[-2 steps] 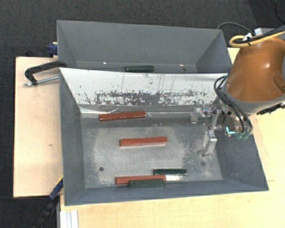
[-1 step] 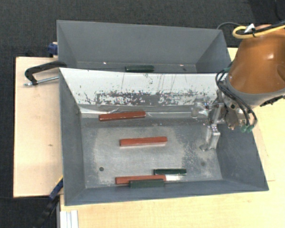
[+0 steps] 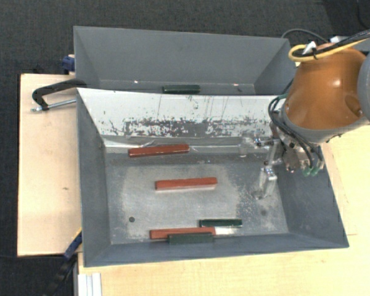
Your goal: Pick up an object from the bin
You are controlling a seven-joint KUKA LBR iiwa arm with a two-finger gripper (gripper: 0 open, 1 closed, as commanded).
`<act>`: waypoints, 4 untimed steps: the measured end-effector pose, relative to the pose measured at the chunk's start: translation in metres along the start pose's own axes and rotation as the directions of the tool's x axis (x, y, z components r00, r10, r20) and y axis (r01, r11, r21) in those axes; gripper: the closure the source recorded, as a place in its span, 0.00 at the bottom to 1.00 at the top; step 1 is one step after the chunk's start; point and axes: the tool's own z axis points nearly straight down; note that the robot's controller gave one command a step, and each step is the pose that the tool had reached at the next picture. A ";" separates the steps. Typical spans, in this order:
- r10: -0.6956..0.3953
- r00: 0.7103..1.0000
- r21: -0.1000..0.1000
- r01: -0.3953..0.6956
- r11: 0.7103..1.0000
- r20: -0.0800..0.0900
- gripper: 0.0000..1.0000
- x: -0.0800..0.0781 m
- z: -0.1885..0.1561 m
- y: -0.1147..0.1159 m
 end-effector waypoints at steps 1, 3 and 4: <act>0.143 0.990 -0.001 -0.143 0.990 -0.012 0.00 0.008 0.044 0.011; -0.016 1.000 -0.001 0.016 1.000 -0.003 0.00 -0.036 0.117 0.050; 0.132 0.991 -0.001 -0.132 0.991 -0.013 1.00 -0.018 0.135 0.065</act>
Offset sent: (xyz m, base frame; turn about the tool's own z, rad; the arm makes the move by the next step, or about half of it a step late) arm -0.0075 0.0319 -0.0989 0.0338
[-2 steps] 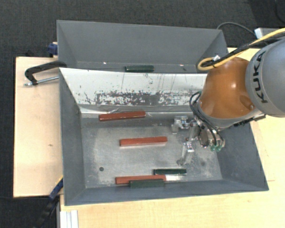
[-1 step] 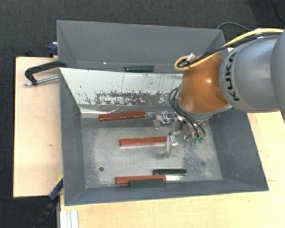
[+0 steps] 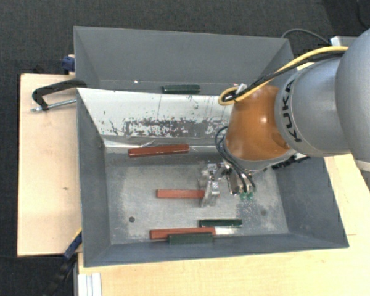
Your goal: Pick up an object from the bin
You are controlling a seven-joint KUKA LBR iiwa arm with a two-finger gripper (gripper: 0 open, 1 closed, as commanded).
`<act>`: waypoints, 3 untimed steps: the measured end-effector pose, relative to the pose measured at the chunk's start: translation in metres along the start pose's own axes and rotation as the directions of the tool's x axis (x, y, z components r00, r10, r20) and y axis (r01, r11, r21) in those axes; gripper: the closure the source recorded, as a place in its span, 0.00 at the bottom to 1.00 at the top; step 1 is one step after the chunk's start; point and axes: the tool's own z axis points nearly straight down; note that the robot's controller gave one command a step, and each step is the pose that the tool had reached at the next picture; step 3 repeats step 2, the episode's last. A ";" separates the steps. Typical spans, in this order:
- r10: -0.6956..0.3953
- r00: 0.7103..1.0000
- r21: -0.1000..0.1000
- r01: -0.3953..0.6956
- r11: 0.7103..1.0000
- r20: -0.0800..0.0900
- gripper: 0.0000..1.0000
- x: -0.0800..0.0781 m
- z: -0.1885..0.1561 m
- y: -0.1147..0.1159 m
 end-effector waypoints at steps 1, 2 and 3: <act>0.007 1.000 0.000 -0.007 1.000 0.000 1.00 0.004 0.000 0.000; 0.050 0.999 0.000 -0.050 0.999 0.004 1.00 -0.016 -0.195 -0.042; 0.050 0.999 0.000 -0.050 0.999 0.004 1.00 -0.016 -0.195 -0.042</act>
Offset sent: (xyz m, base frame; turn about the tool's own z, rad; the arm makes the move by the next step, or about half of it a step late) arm 0.0160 -0.0446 0.2011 0.0520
